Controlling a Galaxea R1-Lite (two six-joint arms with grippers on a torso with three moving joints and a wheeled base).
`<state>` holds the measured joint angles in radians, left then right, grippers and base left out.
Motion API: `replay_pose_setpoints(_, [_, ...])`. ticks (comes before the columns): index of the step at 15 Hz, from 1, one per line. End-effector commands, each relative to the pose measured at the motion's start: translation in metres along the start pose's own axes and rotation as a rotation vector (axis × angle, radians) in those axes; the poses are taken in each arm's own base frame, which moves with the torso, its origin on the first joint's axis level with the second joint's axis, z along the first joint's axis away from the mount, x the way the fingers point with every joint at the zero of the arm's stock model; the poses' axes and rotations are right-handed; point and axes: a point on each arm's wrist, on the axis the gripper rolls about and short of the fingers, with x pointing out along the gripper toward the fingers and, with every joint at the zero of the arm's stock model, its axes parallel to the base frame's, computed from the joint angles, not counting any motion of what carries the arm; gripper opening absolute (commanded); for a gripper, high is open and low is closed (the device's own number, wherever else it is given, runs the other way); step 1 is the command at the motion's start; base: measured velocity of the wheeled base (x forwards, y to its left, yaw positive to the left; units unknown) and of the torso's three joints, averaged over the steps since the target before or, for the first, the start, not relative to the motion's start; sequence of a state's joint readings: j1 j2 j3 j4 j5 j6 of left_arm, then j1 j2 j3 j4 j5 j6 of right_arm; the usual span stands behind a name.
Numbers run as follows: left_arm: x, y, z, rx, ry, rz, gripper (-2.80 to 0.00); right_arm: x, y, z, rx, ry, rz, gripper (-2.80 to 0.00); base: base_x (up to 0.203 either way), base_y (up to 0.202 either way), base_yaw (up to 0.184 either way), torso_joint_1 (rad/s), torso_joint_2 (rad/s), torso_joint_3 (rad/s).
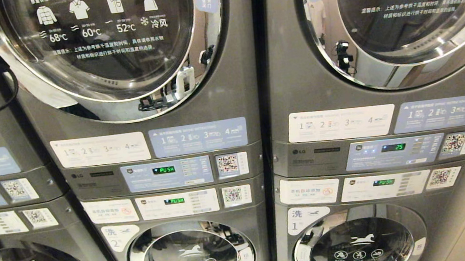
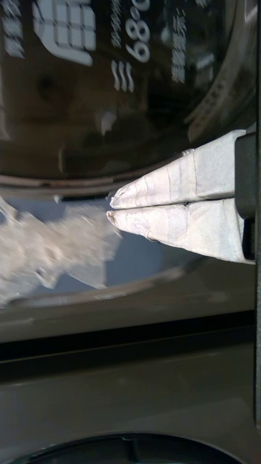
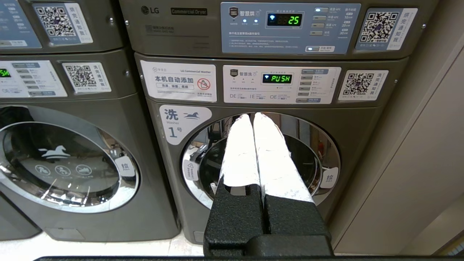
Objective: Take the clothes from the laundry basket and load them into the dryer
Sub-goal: Close the dryer
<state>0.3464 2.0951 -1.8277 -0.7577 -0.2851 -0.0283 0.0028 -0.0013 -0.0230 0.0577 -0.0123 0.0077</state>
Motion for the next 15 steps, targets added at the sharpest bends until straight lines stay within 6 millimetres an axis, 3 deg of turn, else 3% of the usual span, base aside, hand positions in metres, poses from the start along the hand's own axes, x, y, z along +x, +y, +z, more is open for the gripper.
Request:
replay_pose_setpoints(1, [0.004, 0.002, -0.022, -0.012, 0.032, 0.001, -2.8, 0.0, 0.0, 0.0, 0.0, 0.0, -0.001, -2.8, 0.0, 0.0, 0.0, 0.0, 0.0, 0.0])
replay_pose_setpoints(8, [0.017, 0.004, -0.06, -0.024, 0.059, -0.064, -2.8, 0.0, 0.0, 0.0, 0.003, 0.0, -0.001, -2.8, 0.0, 0.0, 0.0, 0.0, 0.0, 0.0])
replay_pose_setpoints(15, [0.019, -0.001, -0.076, -0.04, 0.084, -0.127, -2.8, 0.0, 0.0, 0.0, 0.003, -0.001, -0.005, -2.8, 0.0, 0.0, 0.0, 0.0, 0.0, 0.0])
